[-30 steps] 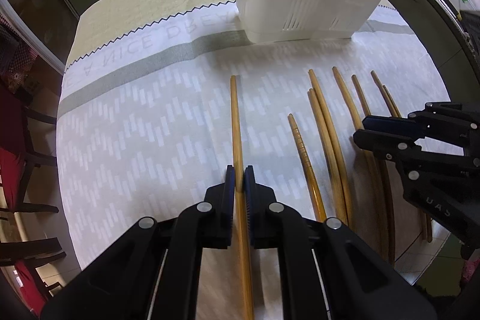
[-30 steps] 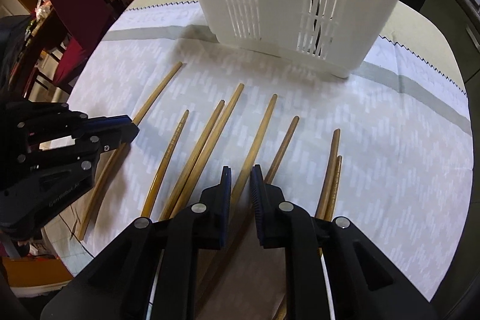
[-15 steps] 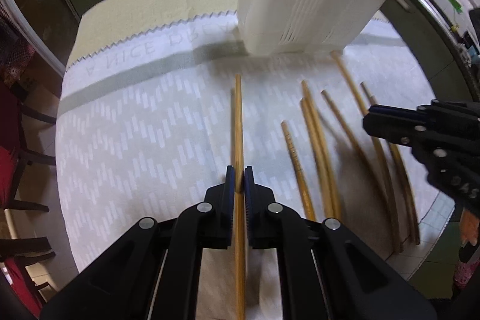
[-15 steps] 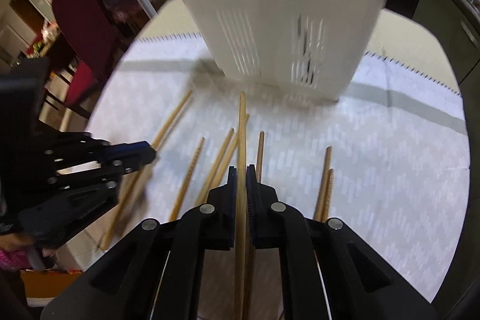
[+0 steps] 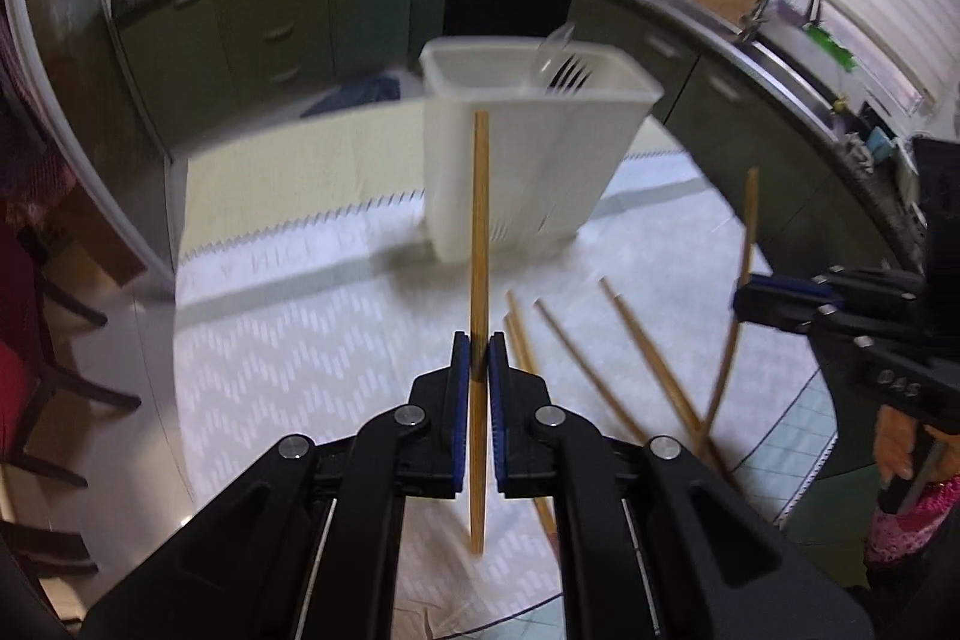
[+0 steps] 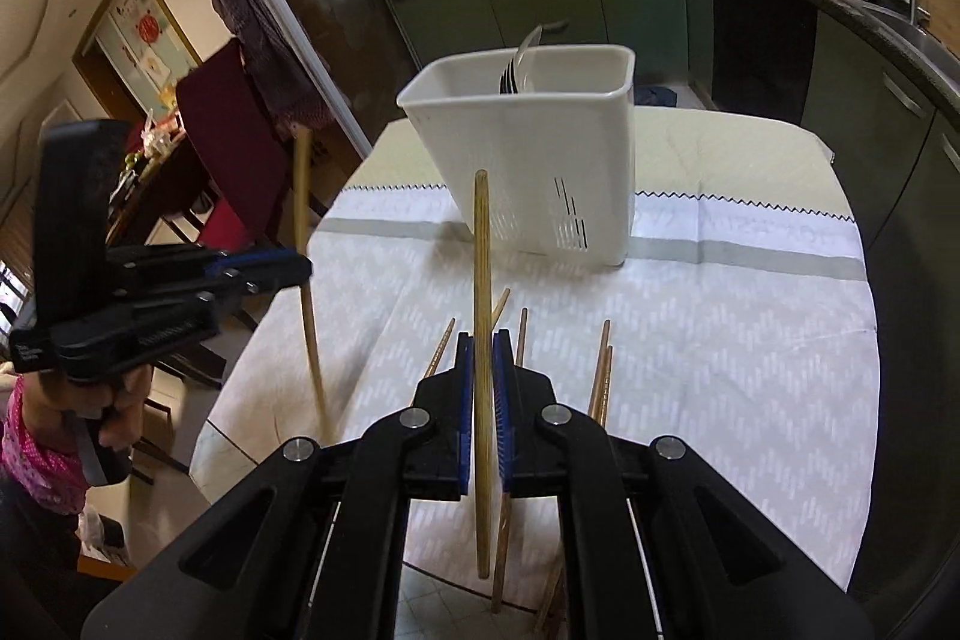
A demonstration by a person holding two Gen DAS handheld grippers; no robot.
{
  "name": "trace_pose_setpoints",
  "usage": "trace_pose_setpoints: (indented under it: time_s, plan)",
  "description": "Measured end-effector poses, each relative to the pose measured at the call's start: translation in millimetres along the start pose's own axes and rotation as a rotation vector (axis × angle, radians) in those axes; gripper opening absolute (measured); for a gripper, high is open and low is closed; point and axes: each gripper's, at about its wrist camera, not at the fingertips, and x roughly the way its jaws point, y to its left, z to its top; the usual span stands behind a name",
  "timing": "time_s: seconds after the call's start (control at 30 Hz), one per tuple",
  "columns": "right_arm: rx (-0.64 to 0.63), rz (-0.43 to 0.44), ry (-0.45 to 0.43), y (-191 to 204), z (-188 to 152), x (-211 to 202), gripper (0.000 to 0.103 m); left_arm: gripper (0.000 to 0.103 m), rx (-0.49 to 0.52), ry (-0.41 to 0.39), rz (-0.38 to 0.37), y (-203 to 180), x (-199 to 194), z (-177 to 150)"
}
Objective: Organize utensils
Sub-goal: 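Lift both held chopsticks up toward the white holder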
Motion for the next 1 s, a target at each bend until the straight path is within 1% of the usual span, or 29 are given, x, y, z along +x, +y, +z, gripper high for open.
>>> trace_pose_setpoints:
  time_s: [0.13,0.27,0.4,0.57,0.67,0.87,1.0]
  plan:
    - [0.0,0.014,-0.022,-1.1,-1.9,-10.0,0.007,0.006,0.013,-0.031,-0.009,-11.1,-16.9,6.2]
    - [-0.004,0.029,-0.056,1.2,1.7,-23.1,0.007,0.006,0.021,-0.047,-0.017,-18.6,-24.0,11.9]
    - [-0.014,0.031,-0.096,5.1,12.0,-41.0,0.007,0.006,0.023,-0.056,-0.033,-22.8,-30.3,19.4]
    - [-0.036,0.019,-0.152,12.5,33.5,-66.5,0.007,0.006,0.034,-0.084,-0.041,-27.9,-42.8,34.5]
    - [-0.045,0.007,-0.186,15.2,49.2,-84.1,0.007,0.006,0.038,-0.113,-0.046,-29.8,-57.4,51.0]
    - [-0.052,-0.02,-0.265,17.6,83.6,-124.2,0.007,0.006,0.045,-0.211,-0.023,-33.6,-94.7,93.9]
    - [-0.05,-0.023,-0.302,15.6,104.9,-148.0,0.007,0.006,0.047,-0.263,-0.025,-35.0,-115.5,122.5]
